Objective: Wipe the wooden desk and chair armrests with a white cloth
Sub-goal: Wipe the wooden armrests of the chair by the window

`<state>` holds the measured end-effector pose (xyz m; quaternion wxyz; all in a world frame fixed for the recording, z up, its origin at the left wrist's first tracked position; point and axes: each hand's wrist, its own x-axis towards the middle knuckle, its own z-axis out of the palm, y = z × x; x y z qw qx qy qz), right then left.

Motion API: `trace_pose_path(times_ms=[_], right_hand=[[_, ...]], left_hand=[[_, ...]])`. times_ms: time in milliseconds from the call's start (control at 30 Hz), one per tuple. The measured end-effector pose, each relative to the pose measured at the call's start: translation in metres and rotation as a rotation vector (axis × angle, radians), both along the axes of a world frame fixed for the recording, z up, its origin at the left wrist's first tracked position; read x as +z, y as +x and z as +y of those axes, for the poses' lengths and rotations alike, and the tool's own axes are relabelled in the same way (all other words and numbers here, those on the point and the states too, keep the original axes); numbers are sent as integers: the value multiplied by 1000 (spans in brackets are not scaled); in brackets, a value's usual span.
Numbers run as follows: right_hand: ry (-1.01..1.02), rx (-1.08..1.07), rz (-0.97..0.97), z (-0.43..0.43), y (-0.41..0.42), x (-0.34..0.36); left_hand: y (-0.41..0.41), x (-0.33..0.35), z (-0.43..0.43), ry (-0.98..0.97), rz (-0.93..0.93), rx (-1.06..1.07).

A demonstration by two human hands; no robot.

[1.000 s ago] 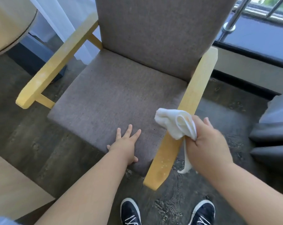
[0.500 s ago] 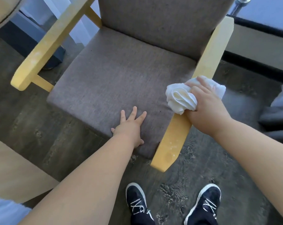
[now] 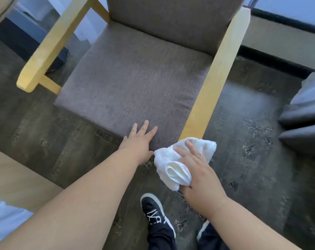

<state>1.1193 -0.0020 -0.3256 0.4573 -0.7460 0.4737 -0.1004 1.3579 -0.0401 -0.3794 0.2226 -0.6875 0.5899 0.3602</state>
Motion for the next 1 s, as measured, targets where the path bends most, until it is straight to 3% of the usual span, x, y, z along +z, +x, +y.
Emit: trace_pose_path(times_ms=[200, 367, 533, 633, 800, 867, 1000], right_hand=[[264, -7, 4, 24, 4, 35], [449, -390, -194, -4, 22, 83], [772, -656, -479, -67, 59, 121], [809, -752, -537, -102, 89, 141], [874, -679, -704, -142, 149, 182], [916, -623, -770, -157, 175, 196], [808, -387, -777, -176, 215, 213]], left_hand=[[14, 13, 3, 56, 0, -7], [18, 45, -1, 43, 65, 133], [45, 109, -5, -56, 205, 305], [75, 159, -21, -113, 408, 485], [129, 244, -52, -27, 1020, 1095], [155, 270, -61, 40, 1162, 1134], [187, 295, -72, -62, 1122, 1034]])
